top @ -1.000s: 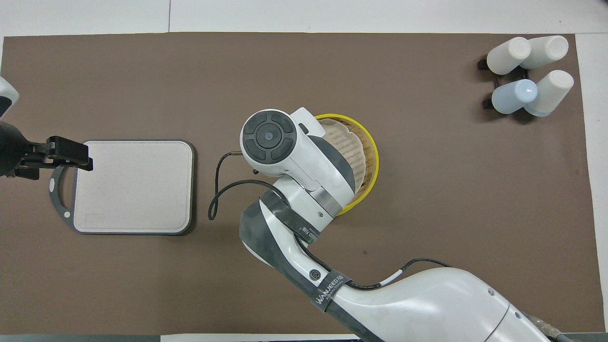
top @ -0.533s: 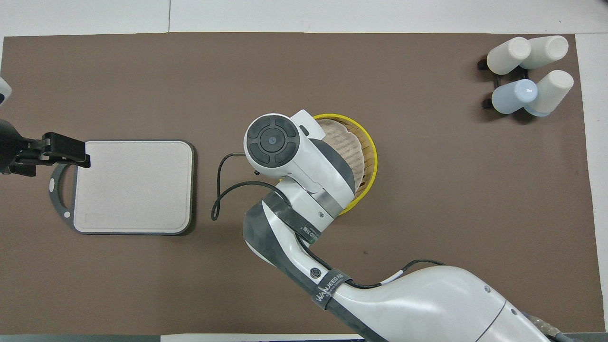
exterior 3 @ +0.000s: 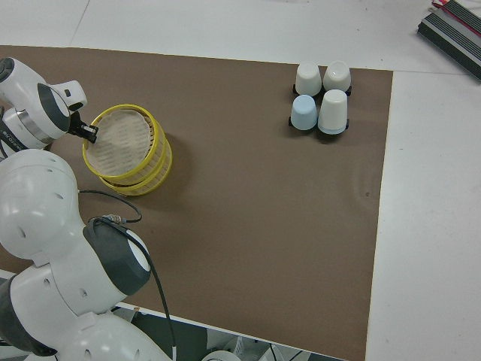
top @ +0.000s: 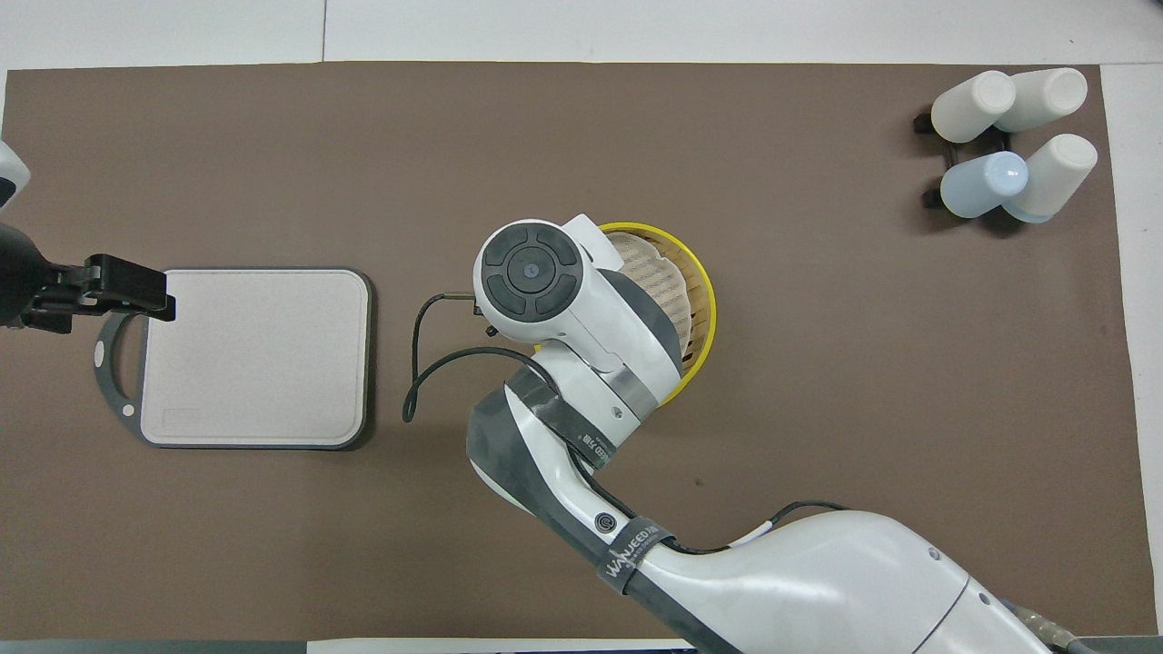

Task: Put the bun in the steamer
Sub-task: 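Lower the lid onto the steamer with the right gripper and release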

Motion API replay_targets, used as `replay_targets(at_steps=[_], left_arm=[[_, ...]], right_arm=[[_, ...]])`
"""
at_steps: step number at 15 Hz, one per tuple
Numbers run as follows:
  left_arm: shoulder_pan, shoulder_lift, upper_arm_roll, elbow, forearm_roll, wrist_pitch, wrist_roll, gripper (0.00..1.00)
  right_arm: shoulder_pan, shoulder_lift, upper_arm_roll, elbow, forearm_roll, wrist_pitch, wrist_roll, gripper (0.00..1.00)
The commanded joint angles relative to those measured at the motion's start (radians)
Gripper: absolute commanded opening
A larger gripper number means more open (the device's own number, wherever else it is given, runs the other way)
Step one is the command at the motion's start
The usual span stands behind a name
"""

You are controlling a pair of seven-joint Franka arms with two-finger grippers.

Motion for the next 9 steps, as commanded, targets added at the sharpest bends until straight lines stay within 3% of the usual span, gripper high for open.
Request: replay_targets(at_steps=[1,9], left_arm=[[0.000,0.014,-0.003,0.029,0.012,-0.015,0.013,1.00],[-0.002,0.037,-0.001,0.029,0.013,-0.018,0.013,1.00]], right_arm=[[-0.002,-0.008,0.005,-0.037,0.025,0.045,0.040,0.00],[-0.025,-0.014,0.005,-0.084,0.024,0.085,0.035,0.00]])
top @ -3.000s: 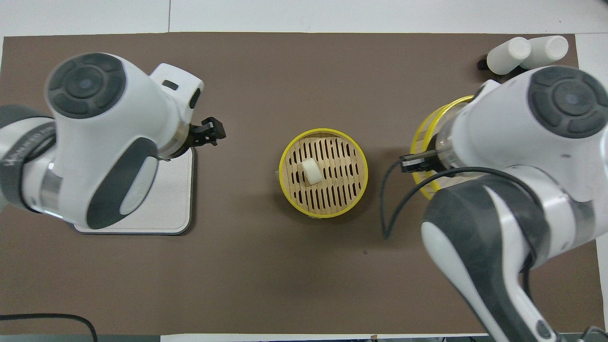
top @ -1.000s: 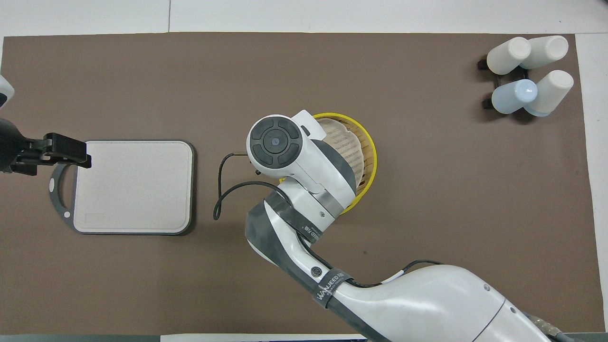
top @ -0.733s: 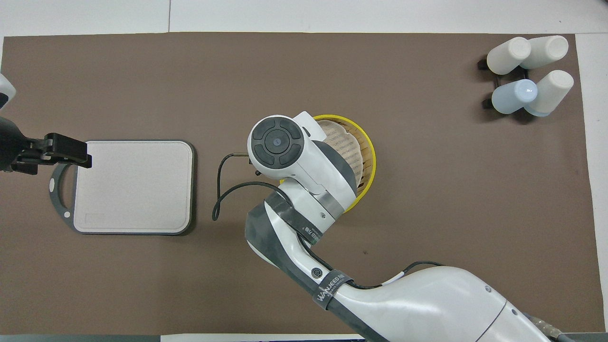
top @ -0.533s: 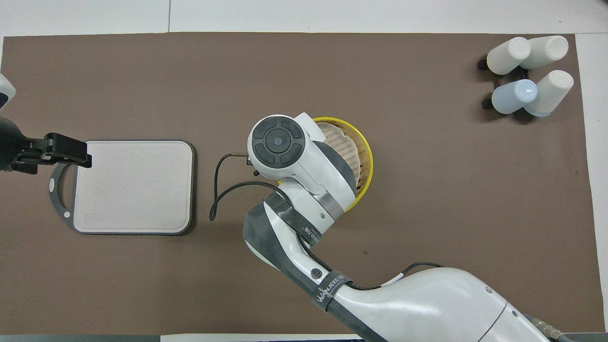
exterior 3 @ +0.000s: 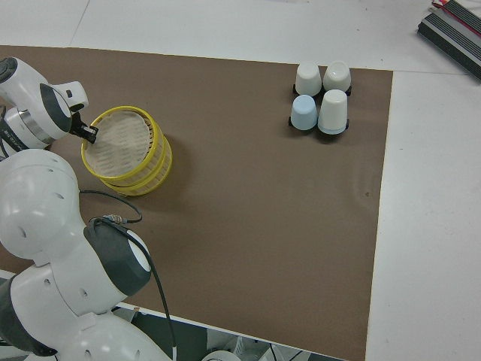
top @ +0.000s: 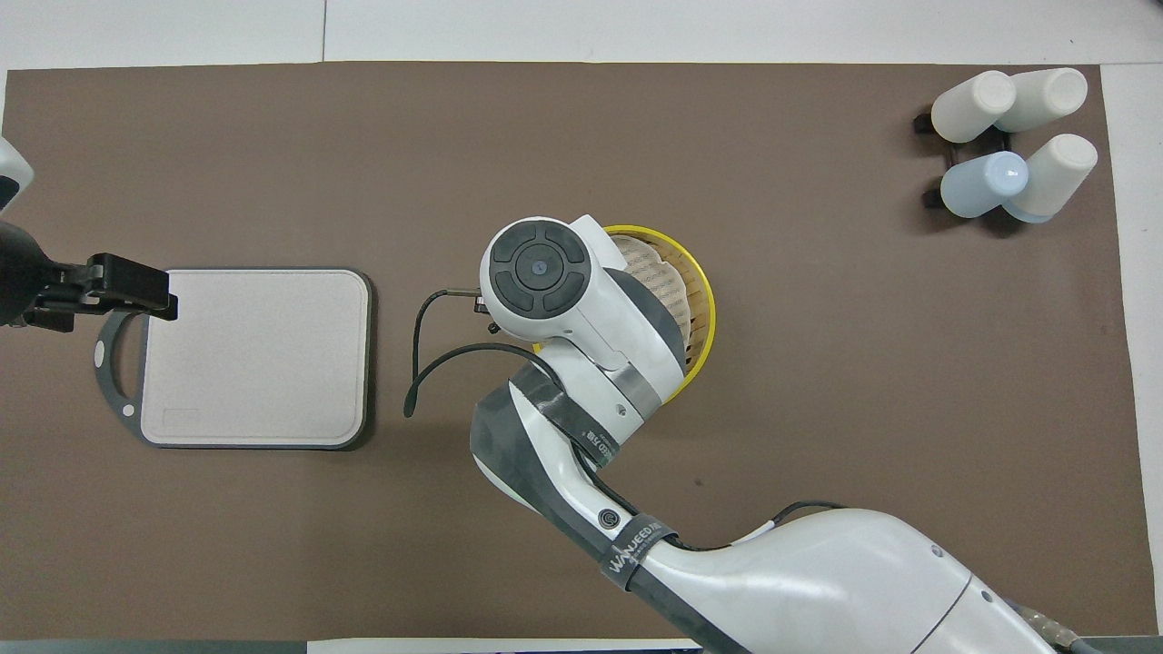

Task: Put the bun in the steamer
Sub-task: 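Lower the lid onto the steamer with the right gripper and release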

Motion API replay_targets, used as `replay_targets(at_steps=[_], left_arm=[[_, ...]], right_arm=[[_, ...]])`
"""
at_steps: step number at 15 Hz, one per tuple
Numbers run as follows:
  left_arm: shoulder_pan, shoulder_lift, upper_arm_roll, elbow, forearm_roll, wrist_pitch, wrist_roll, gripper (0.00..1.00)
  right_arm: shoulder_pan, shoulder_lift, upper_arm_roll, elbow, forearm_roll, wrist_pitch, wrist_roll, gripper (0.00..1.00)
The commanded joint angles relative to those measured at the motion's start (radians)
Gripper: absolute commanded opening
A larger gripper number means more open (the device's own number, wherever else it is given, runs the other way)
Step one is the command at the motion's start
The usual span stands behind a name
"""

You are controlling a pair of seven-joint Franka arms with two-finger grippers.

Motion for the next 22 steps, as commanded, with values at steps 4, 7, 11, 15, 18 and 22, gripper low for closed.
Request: replay_targets(at_steps=[4,7,11,15,18,22], left_arm=[[-0.002,0.031,-0.003,0.027,0.030,-0.018,0.013,1.00],[0.003,0.020,-0.005,0.027,0.030,-0.015,0.013,1.00],[-0.002,0.017,-0.005,0.027,0.031,-0.013,0.016,1.00],[0.000,0.012,-0.002,0.027,0.030,-0.012,0.028,1.00],[0.000,0.011,-0.002,0.027,0.030,-0.007,0.028,1.00],[0.003,0.011,0.000,0.027,0.028,-0.002,0.028,1.00]], right_arm=[[-0.019,-0.024,0.007,-0.101,0.018,0.092,0.032,0.00],[-0.011,-0.024,0.007,-0.100,0.020,0.093,0.071,0.00],[-0.005,-0.026,0.007,-0.101,0.021,0.095,0.078,0.00],[-0.008,-0.027,0.007,-0.119,0.021,0.128,0.077,0.14],[-0.012,-0.031,0.007,-0.132,0.020,0.148,0.072,0.31],[-0.019,-0.027,0.006,-0.120,0.015,0.156,0.066,0.50]])
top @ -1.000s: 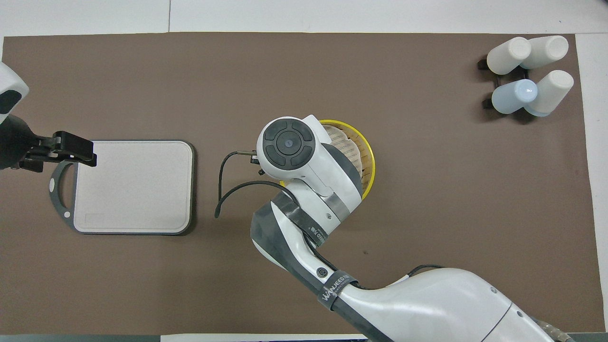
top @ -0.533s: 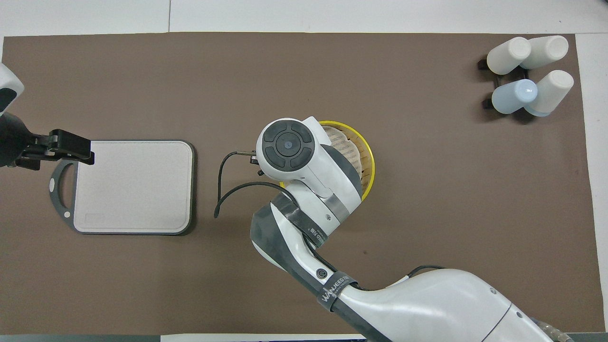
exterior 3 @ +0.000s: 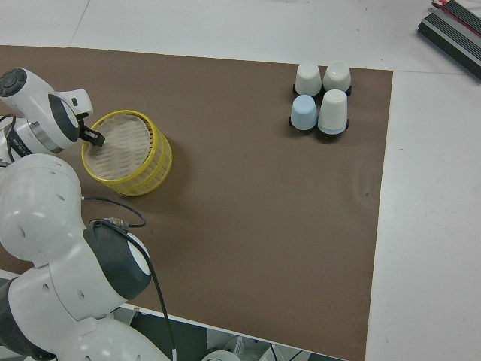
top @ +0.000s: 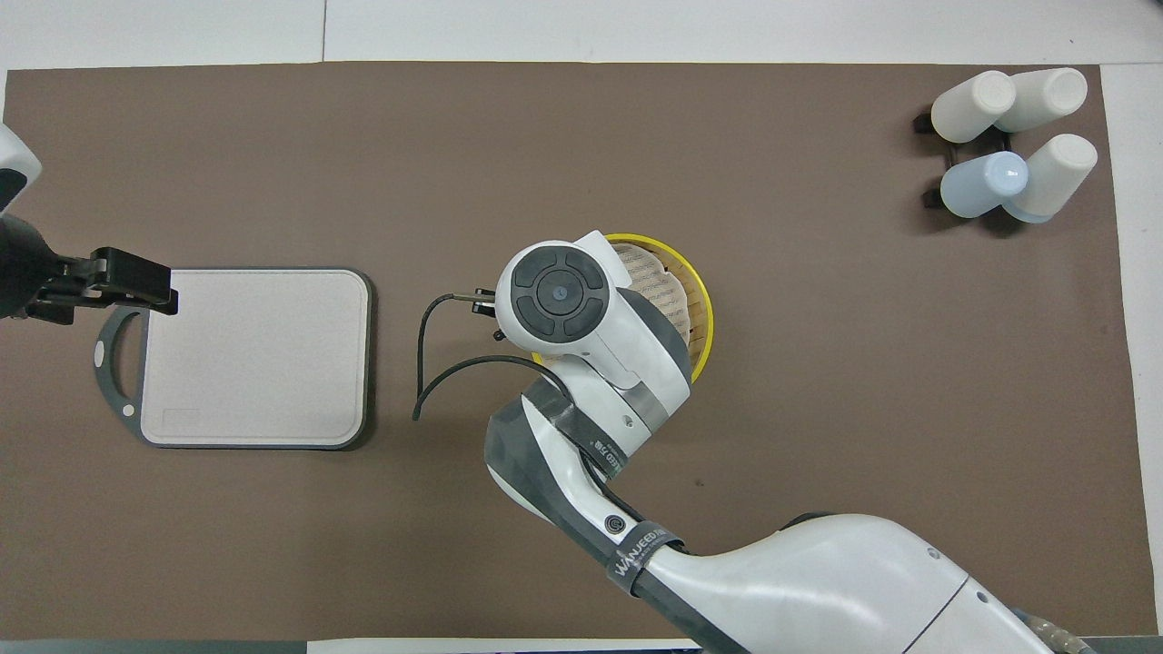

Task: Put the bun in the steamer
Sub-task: 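Lower the lid onto the steamer with the right gripper and release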

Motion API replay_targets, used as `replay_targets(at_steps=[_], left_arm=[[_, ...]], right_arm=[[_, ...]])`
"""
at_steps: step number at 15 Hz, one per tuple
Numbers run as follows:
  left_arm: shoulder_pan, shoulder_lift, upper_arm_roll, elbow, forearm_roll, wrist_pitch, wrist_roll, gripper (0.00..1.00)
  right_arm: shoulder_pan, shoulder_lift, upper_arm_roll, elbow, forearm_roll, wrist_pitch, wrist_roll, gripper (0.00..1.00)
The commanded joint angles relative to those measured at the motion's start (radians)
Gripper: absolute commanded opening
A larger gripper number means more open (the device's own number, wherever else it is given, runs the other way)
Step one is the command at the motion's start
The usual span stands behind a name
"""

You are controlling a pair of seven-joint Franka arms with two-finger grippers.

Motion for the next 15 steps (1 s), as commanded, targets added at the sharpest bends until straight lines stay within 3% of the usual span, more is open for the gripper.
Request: replay_targets(at_steps=[1,6,9,11,15], left_arm=[[0.004,-0.006,0.002,0.008,0.012,0.001,0.016,1.00],[0.010,-0.007,0.005,0.007,0.012,0.003,0.019,1.00],[0.004,-0.007,0.005,0.005,0.012,0.003,0.019,1.00],[0.003,-0.007,0.005,0.005,0.012,0.008,0.018,1.00],[0.007,-0.007,0.005,0.004,0.012,0.012,0.019,1.00]], right_arm=[[-0.015,-0.004,0.003,-0.010,-0.005,0.000,0.013,0.54],[-0.048,-0.038,0.002,0.068,-0.008,-0.098,0.010,0.69],[-0.077,-0.110,0.003,0.082,-0.006,-0.142,0.007,0.97],[-0.107,-0.172,0.002,0.081,-0.006,-0.238,-0.066,1.00],[-0.255,-0.330,0.000,0.079,0.009,-0.564,-0.307,1.00]])
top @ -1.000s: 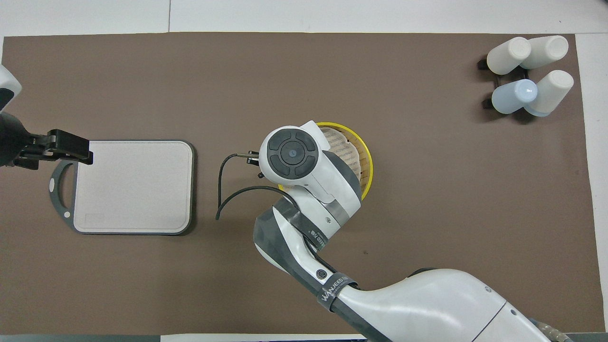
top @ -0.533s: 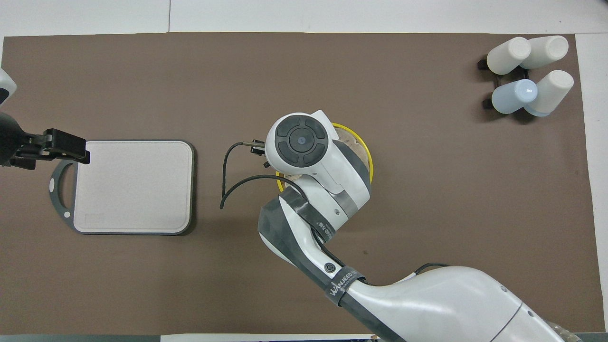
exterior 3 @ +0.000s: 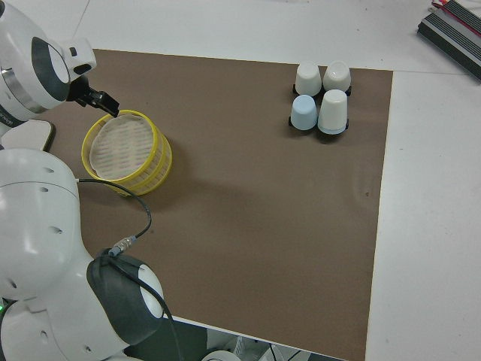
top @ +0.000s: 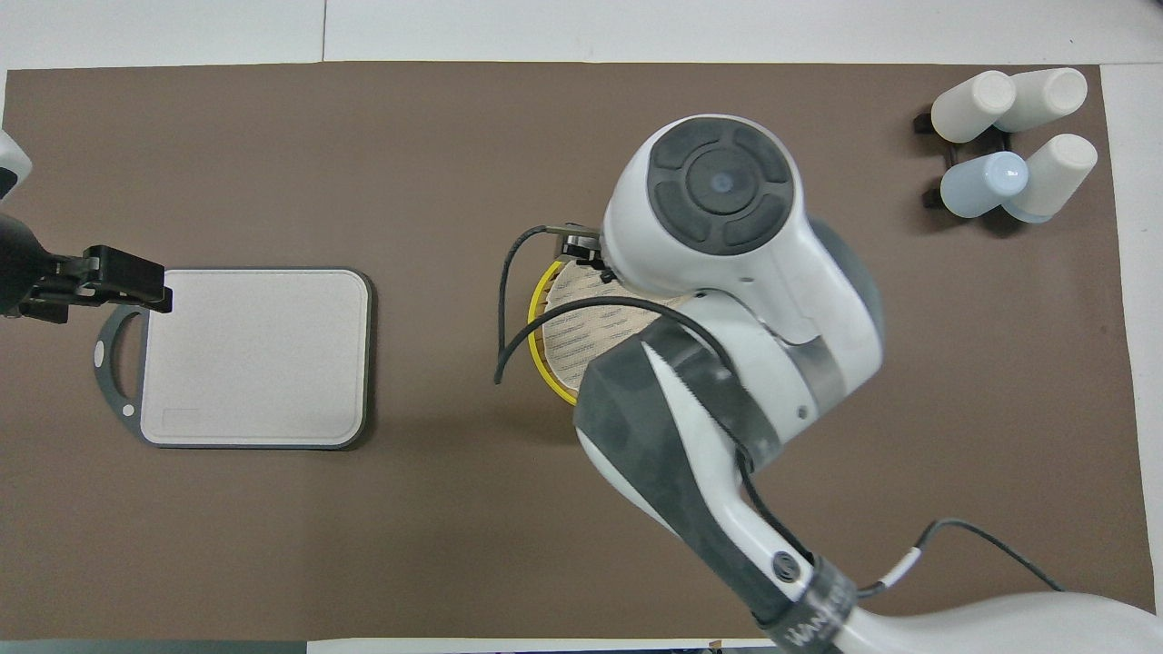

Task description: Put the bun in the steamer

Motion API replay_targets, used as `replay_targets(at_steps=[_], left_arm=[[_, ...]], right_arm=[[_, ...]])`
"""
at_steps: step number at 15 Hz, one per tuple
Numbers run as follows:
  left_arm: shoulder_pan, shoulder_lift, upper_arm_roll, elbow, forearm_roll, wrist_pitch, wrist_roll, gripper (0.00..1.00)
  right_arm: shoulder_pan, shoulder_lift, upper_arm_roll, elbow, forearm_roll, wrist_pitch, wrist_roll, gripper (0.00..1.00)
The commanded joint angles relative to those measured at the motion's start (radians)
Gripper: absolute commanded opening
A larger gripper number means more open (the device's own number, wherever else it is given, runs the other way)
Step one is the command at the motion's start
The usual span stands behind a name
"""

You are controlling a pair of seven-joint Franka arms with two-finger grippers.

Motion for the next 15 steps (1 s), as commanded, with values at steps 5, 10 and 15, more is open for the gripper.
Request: replay_targets(at_steps=[5,10,15], left_arm=[[0.006,-0.009,-0.001,0.001,0.012,0.008,0.014,1.00],[0.003,-0.009,-0.001,0.001,0.012,0.008,0.014,1.00],[0.001,-0.009,-0.001,0.001,0.012,0.010,0.014,1.00]], right_arm=[[-0.341,-0.250,0.011,-0.044,0.035,-0.356,-0.527,1.00],[-0.403,-0.362,-0.010,-0.138,0.067,-0.374,-0.627,1.00],[-0.310,-0.338,-0.153,-0.138,0.061,-0.288,-0.742,1.00]])
